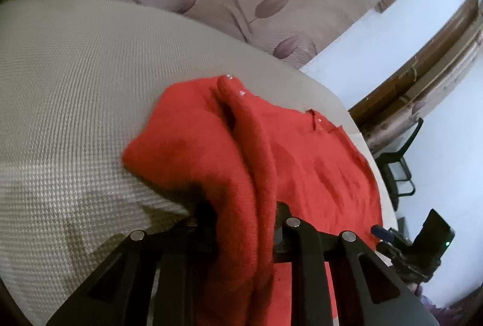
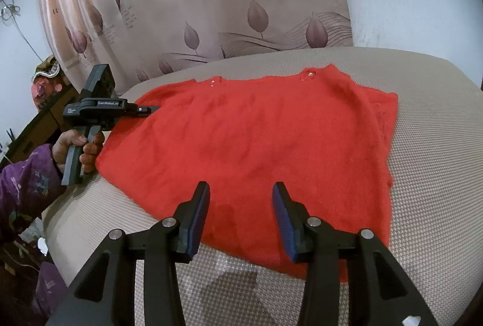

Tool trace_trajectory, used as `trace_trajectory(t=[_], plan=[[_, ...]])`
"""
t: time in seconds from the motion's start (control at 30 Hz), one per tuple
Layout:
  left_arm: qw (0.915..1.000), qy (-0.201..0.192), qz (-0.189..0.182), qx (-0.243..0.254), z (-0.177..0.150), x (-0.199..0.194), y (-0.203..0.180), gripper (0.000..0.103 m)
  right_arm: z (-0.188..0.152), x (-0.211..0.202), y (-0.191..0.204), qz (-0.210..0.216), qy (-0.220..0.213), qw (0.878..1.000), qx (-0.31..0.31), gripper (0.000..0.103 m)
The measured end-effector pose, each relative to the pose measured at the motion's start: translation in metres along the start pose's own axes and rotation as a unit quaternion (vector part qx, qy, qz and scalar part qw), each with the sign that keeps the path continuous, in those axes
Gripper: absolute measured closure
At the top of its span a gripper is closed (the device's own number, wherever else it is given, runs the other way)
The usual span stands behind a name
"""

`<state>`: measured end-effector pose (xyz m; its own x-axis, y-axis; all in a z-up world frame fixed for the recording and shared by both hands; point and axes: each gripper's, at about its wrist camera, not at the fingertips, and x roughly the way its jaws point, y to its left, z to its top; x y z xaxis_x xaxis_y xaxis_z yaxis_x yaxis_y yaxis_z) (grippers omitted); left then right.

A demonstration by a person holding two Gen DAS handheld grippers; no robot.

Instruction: Fold small clothes

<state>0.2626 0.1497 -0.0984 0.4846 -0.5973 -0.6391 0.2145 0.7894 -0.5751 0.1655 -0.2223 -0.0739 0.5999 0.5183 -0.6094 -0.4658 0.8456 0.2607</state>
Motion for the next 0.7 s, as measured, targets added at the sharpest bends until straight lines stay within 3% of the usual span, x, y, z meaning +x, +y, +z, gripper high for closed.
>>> trace_trajectory(t=[0.2, 0.33, 0.7], plan=[[0.9992, 0.004, 0.030, 0.026, 0.011, -0.008, -0.020, 0.082, 0.001, -0.005, -0.003, 0.015, -0.005, 1.000, 0.013, 0.061], [0.9984, 0.008, 0.047, 0.032, 0.017, -0.012, -0.031, 0.082, 0.015, -0.011, -0.011, 0.050, -0.021, 0.998, 0.041, 0.061], [0.9975, 0.011, 0.053, 0.044, 0.036, -0.012, -0.108, 0.083, 0.045, 0.011, -0.040, 0.113, -0.030, 0.987, 0.107, 0.060]])
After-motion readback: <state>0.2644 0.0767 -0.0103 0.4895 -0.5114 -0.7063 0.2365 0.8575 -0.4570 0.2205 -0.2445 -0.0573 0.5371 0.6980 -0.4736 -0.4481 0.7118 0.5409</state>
